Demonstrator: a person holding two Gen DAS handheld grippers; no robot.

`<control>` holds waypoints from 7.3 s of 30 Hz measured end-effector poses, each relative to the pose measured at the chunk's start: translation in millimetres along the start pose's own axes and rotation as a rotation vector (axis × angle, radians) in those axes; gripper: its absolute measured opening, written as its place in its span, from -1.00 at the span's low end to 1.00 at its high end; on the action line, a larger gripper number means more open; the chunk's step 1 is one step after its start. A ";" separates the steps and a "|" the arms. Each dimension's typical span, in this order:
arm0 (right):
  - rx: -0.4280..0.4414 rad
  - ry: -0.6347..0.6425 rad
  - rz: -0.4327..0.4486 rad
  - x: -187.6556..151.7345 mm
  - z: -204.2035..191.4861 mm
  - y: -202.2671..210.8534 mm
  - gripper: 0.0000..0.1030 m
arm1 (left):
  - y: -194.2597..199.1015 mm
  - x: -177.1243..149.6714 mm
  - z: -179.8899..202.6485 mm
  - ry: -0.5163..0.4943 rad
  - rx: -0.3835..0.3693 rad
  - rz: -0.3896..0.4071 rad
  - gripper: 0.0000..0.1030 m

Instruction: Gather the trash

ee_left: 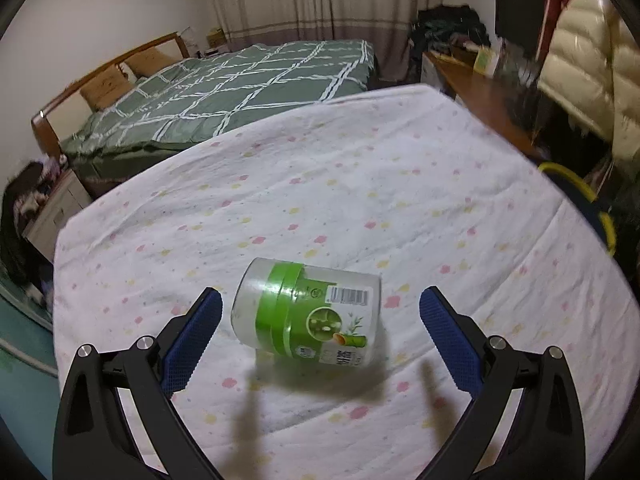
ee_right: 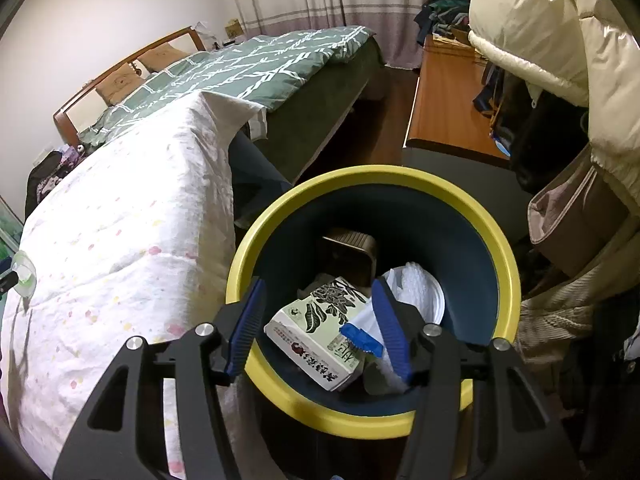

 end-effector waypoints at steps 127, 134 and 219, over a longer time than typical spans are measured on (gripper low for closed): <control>0.066 0.194 0.383 -76.0 -50.2 224.6 0.71 | 251.4 -79.8 124.5 0.372 0.298 0.338 0.91; 0.065 0.199 0.381 -75.9 -52.9 222.6 0.72 | 248.0 -82.1 123.1 0.369 0.293 0.332 0.91; 0.071 0.200 0.362 -80.5 -59.3 211.8 0.73 | 238.8 -87.8 104.8 0.361 0.295 0.299 0.91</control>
Point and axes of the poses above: each gripper's, at about its wrist camera, not at the fingertips, and y roughly against the way its jaws point, z to its right, x to its top, the point moved 2 cm from there along -y, roughly the way its jaws point
